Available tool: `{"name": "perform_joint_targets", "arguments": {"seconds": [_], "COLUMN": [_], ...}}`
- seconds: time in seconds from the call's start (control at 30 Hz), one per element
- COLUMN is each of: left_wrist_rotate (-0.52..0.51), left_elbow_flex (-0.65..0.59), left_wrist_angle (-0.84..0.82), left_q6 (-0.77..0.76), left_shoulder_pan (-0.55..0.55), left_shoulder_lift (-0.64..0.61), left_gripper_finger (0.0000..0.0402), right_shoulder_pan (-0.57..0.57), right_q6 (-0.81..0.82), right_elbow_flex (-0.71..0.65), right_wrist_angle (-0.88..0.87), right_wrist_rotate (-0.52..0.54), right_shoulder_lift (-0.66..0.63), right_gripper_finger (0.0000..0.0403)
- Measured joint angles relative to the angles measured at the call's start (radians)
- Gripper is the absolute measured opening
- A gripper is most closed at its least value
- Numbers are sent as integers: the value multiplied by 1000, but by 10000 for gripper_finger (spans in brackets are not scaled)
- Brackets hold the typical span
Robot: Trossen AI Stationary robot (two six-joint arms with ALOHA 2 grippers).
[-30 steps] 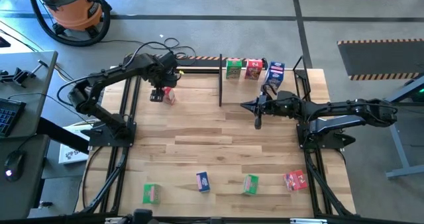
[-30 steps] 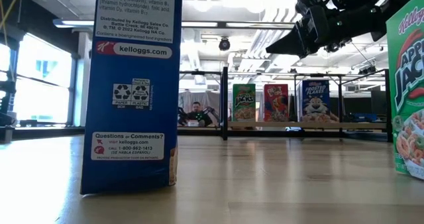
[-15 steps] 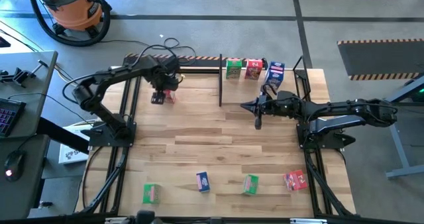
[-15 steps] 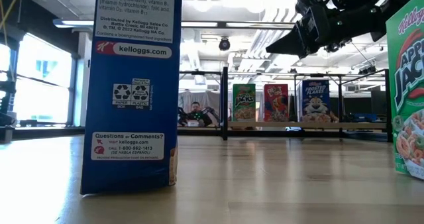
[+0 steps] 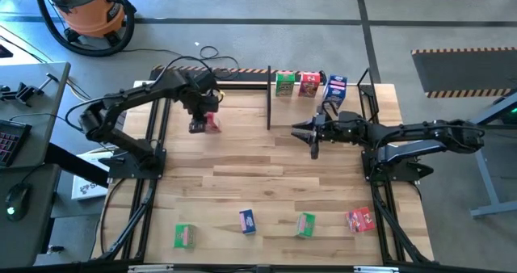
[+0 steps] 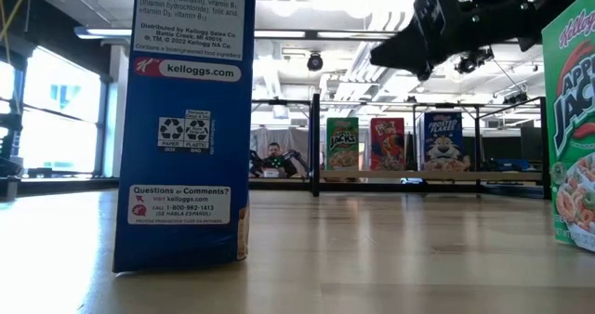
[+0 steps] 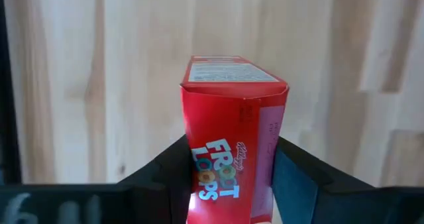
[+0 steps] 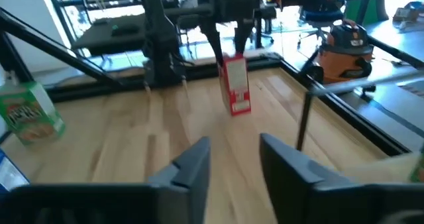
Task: Stack cereal on shelf
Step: Put the top red cereal box on the shelf
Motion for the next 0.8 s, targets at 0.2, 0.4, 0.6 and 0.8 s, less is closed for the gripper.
{"name": "perform_joint_targets", "arguments": {"seconds": [0.2,0.4,0.6,0.8], "left_wrist_rotate": [60,60,60,59], "left_elbow_flex": [33,73,113,125], "left_wrist_angle": [6,45,77,76], "left_q6": [-101,-188,-265,-312], "left_shoulder_pan": [-105,-221,-300,-355], "left_shoulder_lift": [-9,-8,-8,-8], "left_gripper_finger": [146,146,146,146], "right_shoulder_pan": [35,39,39,39], "right_q6": [26,108,138,129], "right_elbow_flex": [87,215,388,562], "right_wrist_angle": [29,84,83,-7], "right_wrist_rotate": [0,-50,-66,-72], "right_shoulder_lift": [96,307,512,653], "right_gripper_finger": [213,261,266,266]}}
